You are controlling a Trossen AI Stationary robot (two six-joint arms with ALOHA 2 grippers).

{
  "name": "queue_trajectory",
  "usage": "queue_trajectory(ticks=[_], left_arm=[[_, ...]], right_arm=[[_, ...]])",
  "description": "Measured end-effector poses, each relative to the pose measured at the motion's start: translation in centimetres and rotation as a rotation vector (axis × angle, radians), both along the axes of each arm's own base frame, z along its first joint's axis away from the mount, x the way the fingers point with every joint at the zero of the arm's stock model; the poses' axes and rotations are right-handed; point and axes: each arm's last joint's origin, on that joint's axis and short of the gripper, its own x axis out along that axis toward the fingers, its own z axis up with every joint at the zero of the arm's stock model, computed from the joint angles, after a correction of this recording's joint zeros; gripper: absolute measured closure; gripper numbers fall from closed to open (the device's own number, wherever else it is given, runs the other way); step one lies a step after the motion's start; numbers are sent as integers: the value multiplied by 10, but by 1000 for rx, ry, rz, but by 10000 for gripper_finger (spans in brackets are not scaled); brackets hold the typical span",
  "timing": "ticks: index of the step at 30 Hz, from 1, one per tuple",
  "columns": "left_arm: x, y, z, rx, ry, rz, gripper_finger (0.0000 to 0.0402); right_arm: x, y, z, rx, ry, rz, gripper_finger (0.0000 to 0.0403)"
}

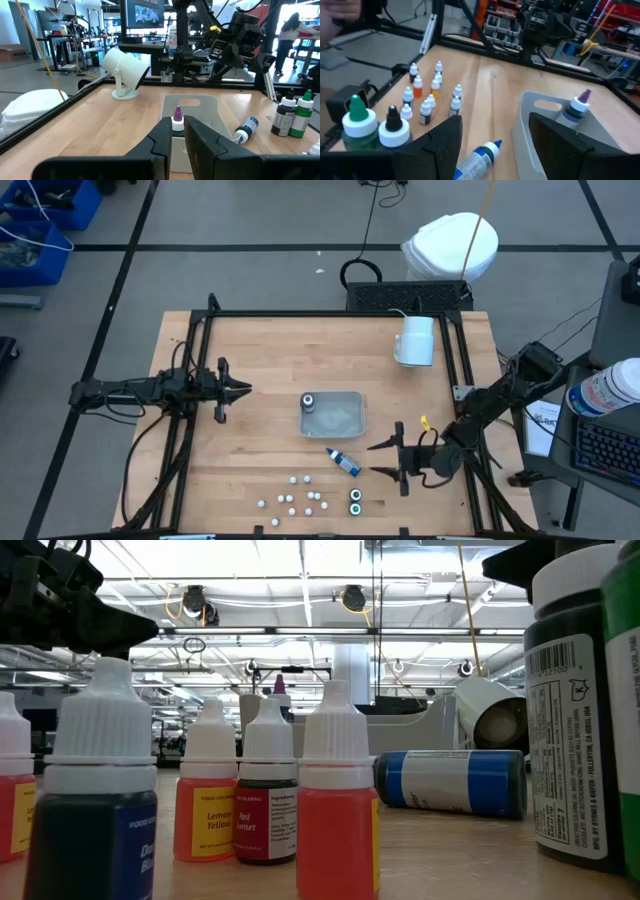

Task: Pick & Place food coloring
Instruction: Put the big black food coloring into the gray bin

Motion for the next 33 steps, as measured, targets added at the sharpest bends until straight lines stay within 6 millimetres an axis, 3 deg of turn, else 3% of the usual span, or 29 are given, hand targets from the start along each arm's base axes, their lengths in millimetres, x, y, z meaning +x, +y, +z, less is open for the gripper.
queue_trajectory(ticks=[10,22,27,33], left_arm=[[0,0,-1,-1,8,0,344],[0,0,-1,-2,11,-1,344],[0,0,-1,-2,7,-1,344],[0,0,-1,-2,7,0,344]], right_arm=[[38,17,2,-2,61,125,181],[43,22,-9,89,179,308,178],[48,20,-24,72,226,291,171],[50,20,-29,86,243,304,165]])
